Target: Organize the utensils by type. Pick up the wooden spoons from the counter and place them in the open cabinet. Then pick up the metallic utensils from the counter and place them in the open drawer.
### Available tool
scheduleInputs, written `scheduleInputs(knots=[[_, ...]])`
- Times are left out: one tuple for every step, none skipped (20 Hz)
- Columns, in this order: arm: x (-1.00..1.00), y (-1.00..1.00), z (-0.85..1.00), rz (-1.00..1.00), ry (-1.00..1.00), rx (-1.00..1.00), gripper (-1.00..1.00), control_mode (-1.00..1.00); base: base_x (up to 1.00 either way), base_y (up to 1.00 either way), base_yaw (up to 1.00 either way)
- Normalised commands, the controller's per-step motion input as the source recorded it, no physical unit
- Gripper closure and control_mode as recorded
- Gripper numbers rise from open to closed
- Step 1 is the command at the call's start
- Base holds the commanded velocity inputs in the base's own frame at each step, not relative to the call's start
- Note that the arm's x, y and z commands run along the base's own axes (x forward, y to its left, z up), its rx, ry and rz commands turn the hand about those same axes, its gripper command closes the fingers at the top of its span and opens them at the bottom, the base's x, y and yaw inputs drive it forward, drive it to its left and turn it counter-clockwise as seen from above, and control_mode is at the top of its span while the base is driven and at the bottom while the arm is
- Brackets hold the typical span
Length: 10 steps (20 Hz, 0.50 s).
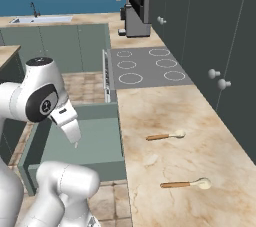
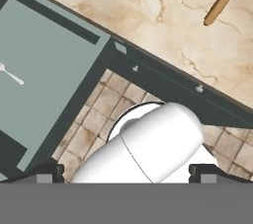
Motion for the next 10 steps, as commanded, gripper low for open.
scheduleInputs(knots=[[-0.06, 0.0, 0.0, 0.0, 0.0, 0.0, -1.0, -1.0, 0.0, 0.0, 0.0], [0.0, 0.0, 0.0, 0.0, 0.0, 0.0, -1.0, -1.0, 0.0, 0.0, 0.0], [0.0, 0.0, 0.0, 0.0, 0.0, 0.0, -1.0, -1.0, 0.0, 0.0, 0.0], [0.0, 0.0, 0.0, 0.0, 0.0, 0.0, -1.0, -1.0, 0.0, 0.0, 0.0], [0.0, 0.0, 0.0, 0.0, 0.0, 0.0, -1.0, -1.0, 0.0, 0.0, 0.0], [0.0, 0.0, 0.0, 0.0, 0.0, 0.0, -1.0, -1.0, 0.0, 0.0, 0.0], [0.0, 0.0, 0.0, 0.0, 0.0, 0.0, -1.0, -1.0, 0.0, 0.0, 0.0], [0.0, 0.0, 0.0, 0.0, 0.0, 0.0, -1.0, -1.0, 0.0, 0.0, 0.0], [0.0, 0.0, 0.0, 0.0, 0.0, 0.0, -1.0, -1.0, 0.0, 0.0, 0.0], [0.0, 0.0, 0.0, 0.0, 0.0, 0.0, -1.0, -1.0, 0.0, 0.0, 0.0]])
